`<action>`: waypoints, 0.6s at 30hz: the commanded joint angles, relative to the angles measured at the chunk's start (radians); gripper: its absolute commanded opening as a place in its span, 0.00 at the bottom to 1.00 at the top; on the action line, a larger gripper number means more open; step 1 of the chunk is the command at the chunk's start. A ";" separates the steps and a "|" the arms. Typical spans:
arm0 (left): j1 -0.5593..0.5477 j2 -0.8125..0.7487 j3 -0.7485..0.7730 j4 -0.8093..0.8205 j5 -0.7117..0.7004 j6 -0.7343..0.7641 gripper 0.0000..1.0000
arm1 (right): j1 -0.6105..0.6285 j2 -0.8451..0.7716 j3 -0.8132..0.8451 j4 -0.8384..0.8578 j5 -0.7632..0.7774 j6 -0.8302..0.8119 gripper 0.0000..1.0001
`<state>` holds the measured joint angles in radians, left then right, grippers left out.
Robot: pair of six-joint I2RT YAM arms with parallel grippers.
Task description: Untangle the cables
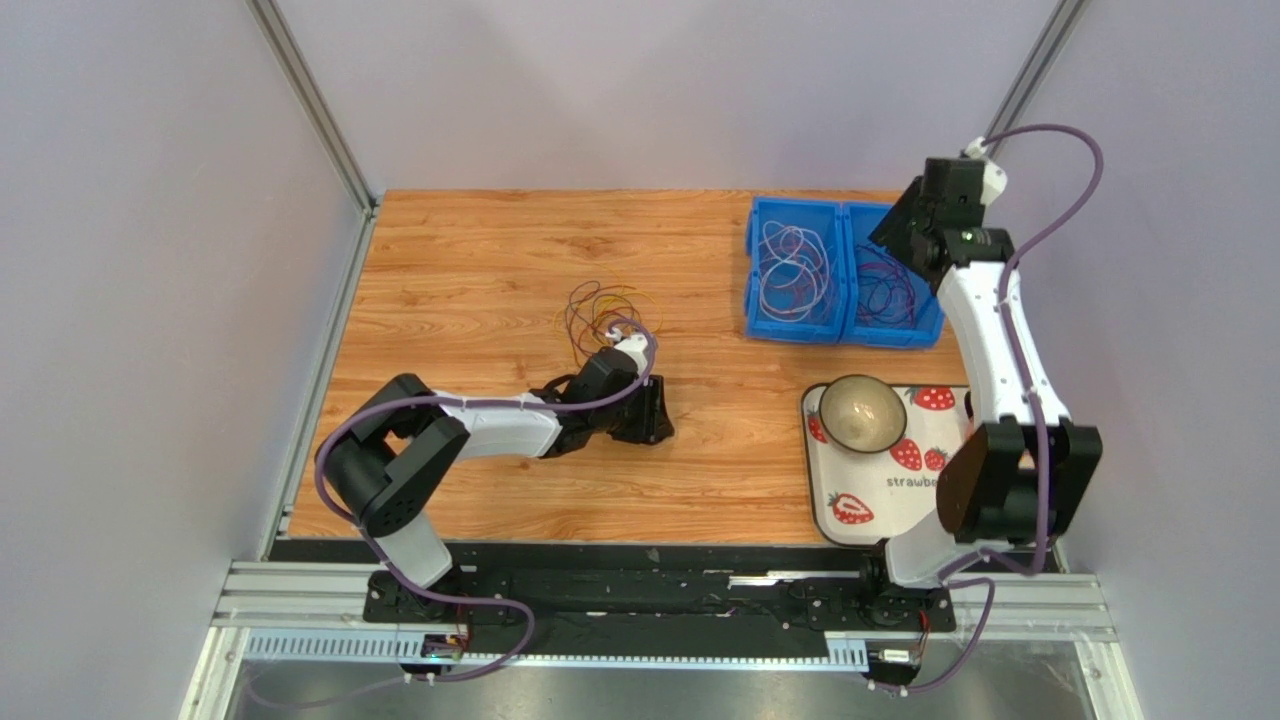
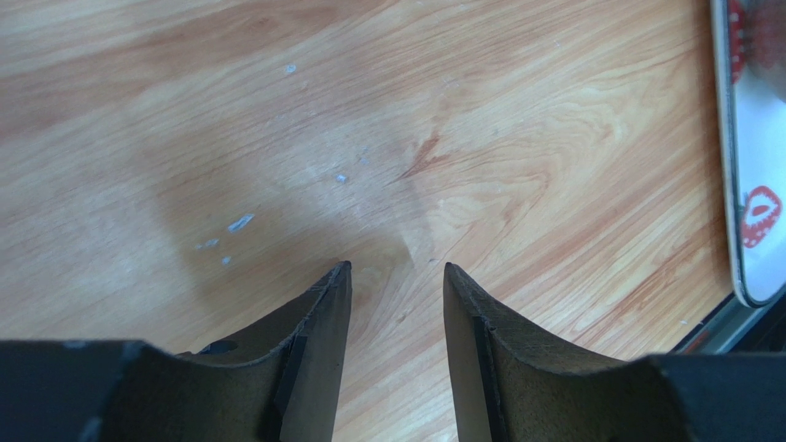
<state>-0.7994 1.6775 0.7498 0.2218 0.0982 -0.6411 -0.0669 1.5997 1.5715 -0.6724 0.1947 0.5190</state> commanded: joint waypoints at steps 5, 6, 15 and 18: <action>-0.006 -0.171 0.163 -0.355 -0.222 0.081 0.56 | 0.226 -0.303 -0.299 0.037 -0.020 0.015 0.55; -0.004 -0.191 0.199 -0.407 -0.242 0.107 0.57 | 0.246 -0.352 -0.327 0.034 -0.018 0.019 0.55; 0.090 -0.156 0.390 -0.579 -0.364 0.198 0.67 | 0.309 -0.563 -0.550 0.034 -0.093 0.050 0.55; 0.143 -0.121 0.433 -0.587 -0.357 0.208 0.67 | 0.325 -0.603 -0.576 0.024 -0.106 0.050 0.55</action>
<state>-0.7197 1.5135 1.1175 -0.2893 -0.2207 -0.4824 0.2371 1.0500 1.0252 -0.6621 0.1257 0.5507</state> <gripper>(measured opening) 0.673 0.551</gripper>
